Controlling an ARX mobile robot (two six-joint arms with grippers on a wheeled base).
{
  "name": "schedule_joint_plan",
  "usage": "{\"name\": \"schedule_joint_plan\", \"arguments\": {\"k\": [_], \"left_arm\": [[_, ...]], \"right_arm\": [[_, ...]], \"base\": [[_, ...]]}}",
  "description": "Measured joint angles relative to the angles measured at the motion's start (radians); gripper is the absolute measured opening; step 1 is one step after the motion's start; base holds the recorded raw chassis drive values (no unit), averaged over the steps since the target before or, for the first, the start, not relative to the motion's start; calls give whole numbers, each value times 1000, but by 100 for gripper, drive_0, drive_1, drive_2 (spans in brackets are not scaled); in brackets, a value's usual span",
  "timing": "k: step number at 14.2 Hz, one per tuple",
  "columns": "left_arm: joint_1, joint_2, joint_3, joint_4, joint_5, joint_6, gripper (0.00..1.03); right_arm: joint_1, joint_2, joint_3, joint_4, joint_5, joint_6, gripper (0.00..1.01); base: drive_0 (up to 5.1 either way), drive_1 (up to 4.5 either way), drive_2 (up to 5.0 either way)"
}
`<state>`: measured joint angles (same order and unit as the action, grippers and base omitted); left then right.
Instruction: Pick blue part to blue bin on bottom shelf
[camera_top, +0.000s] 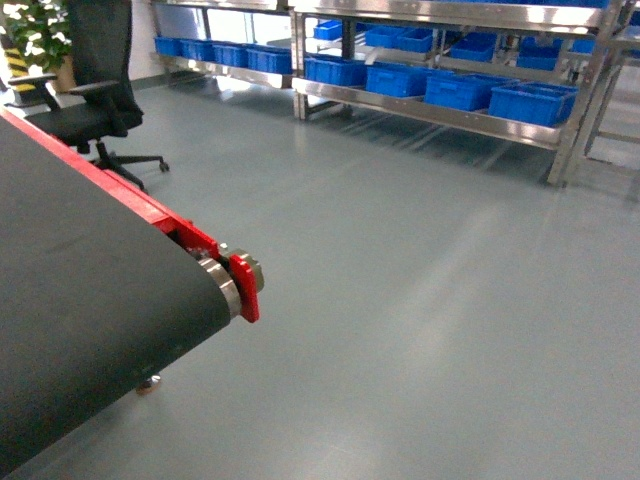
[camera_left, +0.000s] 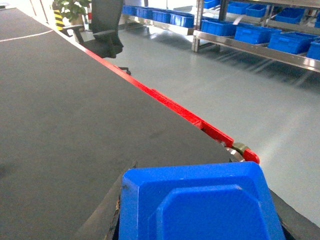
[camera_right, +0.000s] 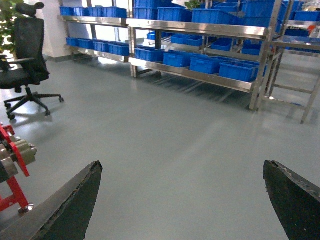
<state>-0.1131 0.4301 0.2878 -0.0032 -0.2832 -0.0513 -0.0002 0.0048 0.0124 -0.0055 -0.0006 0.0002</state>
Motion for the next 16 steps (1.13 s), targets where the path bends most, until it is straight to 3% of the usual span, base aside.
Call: {"name": "schedule_joint_plan", "arguments": {"k": [16], "left_arm": [[0,0,0,0,0,0,43]], "right_arm": [[0,0,0,0,0,0,98]], "base": [[-160,-160,-160]]}}
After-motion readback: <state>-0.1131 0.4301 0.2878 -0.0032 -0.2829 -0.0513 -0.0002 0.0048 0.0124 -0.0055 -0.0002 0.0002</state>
